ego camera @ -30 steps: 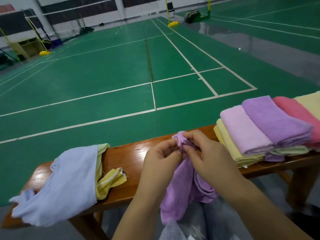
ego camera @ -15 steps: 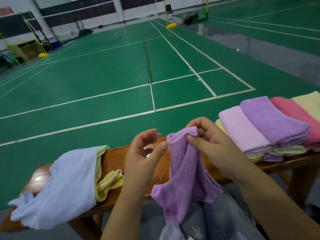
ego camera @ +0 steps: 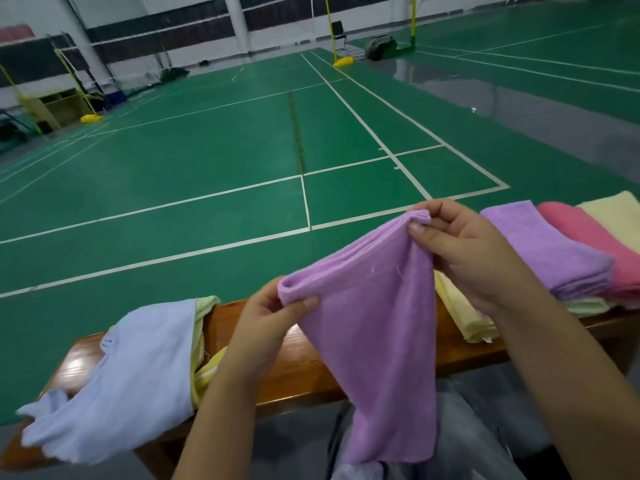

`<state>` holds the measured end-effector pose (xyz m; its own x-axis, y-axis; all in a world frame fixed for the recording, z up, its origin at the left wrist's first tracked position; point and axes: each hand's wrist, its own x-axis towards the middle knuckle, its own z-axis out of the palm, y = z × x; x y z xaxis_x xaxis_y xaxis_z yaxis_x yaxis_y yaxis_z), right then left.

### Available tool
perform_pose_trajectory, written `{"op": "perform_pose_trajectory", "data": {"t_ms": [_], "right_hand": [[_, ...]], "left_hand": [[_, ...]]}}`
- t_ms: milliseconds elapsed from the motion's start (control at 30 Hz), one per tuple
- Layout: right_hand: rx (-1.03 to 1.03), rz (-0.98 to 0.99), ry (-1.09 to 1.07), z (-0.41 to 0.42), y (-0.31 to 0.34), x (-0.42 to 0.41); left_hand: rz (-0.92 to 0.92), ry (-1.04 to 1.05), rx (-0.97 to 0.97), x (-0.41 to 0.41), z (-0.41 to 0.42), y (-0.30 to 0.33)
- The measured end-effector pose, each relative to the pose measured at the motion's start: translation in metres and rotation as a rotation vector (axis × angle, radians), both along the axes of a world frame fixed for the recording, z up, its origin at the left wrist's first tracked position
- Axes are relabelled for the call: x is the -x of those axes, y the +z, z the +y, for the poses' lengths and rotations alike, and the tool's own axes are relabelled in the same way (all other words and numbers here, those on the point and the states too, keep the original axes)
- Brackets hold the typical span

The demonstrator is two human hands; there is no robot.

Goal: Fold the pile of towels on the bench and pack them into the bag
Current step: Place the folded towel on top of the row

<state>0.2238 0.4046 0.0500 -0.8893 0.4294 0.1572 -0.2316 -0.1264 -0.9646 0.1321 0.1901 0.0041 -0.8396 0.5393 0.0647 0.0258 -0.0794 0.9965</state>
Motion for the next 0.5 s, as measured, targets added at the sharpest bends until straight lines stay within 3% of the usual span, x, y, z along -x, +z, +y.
{"op": "perform_pose_trajectory", "data": {"t_ms": [167, 333, 500], "right_hand": [[-0.195, -0.030, -0.072, 0.012, 0.001, -0.006], [-0.188, 0.076, 0.040, 0.019, 0.020, -0.018], [-0.096, 0.138, 0.132, 0.020, 0.037, -0.021]], "left_hand": [[0.188, 0.090, -0.071, 0.007, 0.000, 0.029], [0.293, 0.117, -0.201, -0.003, -0.001, 0.052], [0.241, 0.146, -0.313, -0.013, 0.000, 0.066]]}}
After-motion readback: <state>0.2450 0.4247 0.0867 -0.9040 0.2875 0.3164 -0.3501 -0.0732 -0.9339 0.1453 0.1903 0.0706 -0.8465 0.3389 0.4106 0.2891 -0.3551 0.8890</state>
